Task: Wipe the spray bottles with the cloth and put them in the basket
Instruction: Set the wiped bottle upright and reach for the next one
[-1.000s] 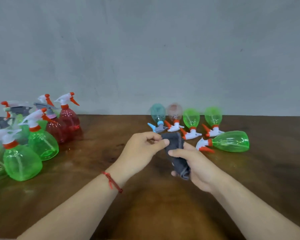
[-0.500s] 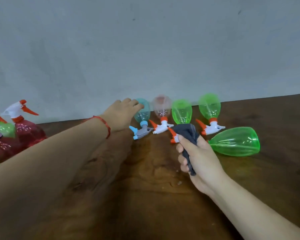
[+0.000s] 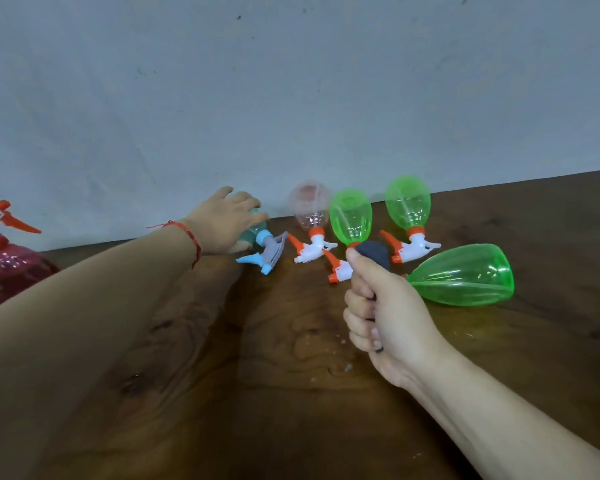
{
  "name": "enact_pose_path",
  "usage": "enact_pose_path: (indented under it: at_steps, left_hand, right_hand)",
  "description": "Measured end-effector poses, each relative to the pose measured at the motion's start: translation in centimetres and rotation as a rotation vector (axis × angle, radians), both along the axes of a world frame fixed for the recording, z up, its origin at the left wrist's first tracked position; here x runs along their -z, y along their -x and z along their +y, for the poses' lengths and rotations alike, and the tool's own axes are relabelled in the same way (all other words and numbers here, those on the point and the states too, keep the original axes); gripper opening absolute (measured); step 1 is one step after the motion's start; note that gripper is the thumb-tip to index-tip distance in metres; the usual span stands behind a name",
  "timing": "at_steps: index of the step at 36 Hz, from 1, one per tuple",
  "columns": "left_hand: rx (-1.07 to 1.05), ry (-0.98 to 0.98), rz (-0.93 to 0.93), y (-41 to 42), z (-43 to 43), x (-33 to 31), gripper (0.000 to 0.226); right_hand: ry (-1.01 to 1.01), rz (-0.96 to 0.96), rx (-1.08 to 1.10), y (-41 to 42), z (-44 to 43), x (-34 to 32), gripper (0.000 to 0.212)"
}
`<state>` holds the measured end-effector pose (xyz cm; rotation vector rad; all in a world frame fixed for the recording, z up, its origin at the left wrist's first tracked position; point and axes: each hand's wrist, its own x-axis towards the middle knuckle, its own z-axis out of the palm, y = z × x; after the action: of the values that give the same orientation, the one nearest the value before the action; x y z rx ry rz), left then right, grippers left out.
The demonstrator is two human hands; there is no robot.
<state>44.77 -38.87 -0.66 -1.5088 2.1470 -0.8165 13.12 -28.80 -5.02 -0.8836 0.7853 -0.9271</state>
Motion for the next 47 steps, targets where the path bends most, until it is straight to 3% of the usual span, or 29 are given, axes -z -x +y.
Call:
enact_pose_path:
  at_steps: [6, 12, 18, 28, 32, 38, 42, 47]
  left_hand:
    - [-0.232, 0.19, 0.518, -0.9, 5.1, -0.7, 0.08]
    - [-0.357, 0.298, 1.267, 2.2, 12.7, -1.0, 0.044]
    - [-0.327, 0.318, 1.695, 7.0, 19.0, 1.4, 0.039]
    - [-0.398, 0.427, 1.658, 9.6, 20.6, 4.0, 0.049]
    - [-0.417, 0.444, 1.64, 9.7, 20.9, 4.4, 0.068]
    - [-0.365, 0.171, 1.665, 8.3, 22.7, 5.0, 0.111]
    - [-0.339, -0.008, 1.667, 7.3, 22.7, 5.2, 0.11]
    - [-0.326, 0.015, 1.738, 7.3, 22.1, 5.4, 0.099]
  right_hand:
    - [0.036, 0.049, 0.006, -0.5, 0.2, 0.5, 0.049]
    - [0.11, 0.06, 0.049, -0.5, 0.7, 0.5, 0.045]
    - [0.164, 0.07, 0.085, -0.9, 1.3, 0.4, 0.048]
    - [0.213, 0.129, 0.109, -1.2, 1.8, 0.8, 0.045]
    - [0.216, 0.143, 0.125, -1.4, 1.9, 0.5, 0.048]
    - [0.224, 0.165, 0.12, -1.7, 2.1, 0.7, 0.046]
    - [0.225, 0.167, 0.125, -1.8, 2.0, 0.7, 0.047]
    - [0.213, 0.189, 0.1, -1.4, 1.8, 1.0, 0.045]
